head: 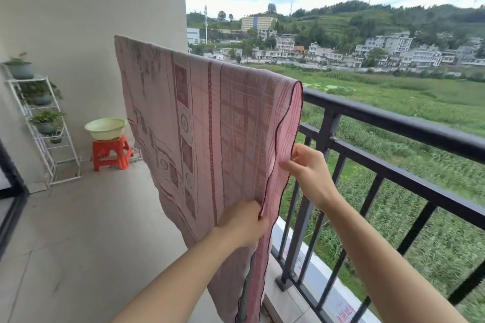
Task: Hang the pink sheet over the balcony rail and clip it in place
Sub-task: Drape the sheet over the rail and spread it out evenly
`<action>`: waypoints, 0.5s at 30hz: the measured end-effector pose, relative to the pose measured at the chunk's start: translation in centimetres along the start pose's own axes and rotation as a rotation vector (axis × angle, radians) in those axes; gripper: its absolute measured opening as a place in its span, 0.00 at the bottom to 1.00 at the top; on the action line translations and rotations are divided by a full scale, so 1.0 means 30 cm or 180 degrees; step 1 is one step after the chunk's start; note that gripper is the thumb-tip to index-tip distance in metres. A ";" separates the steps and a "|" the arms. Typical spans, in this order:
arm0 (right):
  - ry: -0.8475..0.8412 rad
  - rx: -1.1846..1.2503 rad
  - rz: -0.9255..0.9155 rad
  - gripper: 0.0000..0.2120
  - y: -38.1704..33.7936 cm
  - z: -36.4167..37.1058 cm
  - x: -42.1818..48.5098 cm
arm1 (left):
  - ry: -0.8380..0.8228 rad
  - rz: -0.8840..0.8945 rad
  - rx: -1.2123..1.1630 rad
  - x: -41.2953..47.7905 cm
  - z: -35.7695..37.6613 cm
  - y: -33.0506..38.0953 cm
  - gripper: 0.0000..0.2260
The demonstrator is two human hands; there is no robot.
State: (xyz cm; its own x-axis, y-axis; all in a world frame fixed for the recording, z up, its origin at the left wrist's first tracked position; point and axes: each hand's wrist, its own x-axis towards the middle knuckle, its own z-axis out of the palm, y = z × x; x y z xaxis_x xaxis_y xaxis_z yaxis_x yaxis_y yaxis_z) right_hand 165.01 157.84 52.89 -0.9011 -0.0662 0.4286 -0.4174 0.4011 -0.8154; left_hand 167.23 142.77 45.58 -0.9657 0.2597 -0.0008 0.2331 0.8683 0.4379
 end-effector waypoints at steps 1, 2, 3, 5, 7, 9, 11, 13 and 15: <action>0.0181 0.0037 -0.0100 0.08 -0.026 -0.004 0.014 | -0.0150 0.0079 -0.0156 -0.004 -0.006 0.008 0.15; 0.0322 0.0086 -0.0196 0.08 -0.048 -0.006 0.030 | -0.0254 0.0153 -0.0285 -0.009 -0.016 0.016 0.16; 0.0400 0.0147 -0.0272 0.08 -0.069 -0.004 0.046 | -0.0315 0.0226 -0.0367 -0.015 -0.029 0.022 0.17; 0.0433 0.0238 -0.0335 0.10 -0.093 0.001 0.069 | -0.0403 0.0324 -0.0447 -0.020 -0.051 0.028 0.17; 0.0419 0.0334 -0.0374 0.13 -0.101 0.015 0.081 | -0.0500 0.0370 -0.0440 -0.023 -0.076 0.019 0.17; 0.0514 0.0444 -0.0372 0.13 -0.096 0.027 0.078 | -0.0638 0.0437 -0.0399 -0.026 -0.089 0.011 0.16; 0.0712 0.0588 -0.0348 0.12 -0.099 0.038 0.073 | -0.0705 0.0521 -0.0368 -0.031 -0.097 -0.001 0.16; 0.1014 0.0730 -0.0396 0.09 -0.129 0.041 0.075 | -0.0730 0.0591 -0.0350 -0.031 -0.100 -0.015 0.15; 0.1374 0.0877 -0.0563 0.07 -0.192 0.039 0.083 | -0.0819 0.0610 -0.0213 -0.024 -0.107 -0.037 0.14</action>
State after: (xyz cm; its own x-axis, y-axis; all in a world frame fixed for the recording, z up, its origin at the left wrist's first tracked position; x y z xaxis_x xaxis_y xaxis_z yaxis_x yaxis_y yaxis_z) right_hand 165.03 154.29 58.21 -0.7081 0.2937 0.6421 -0.6260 0.1595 -0.7633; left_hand 167.31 140.26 47.98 -0.8424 0.5213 -0.1362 0.3915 0.7659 0.5100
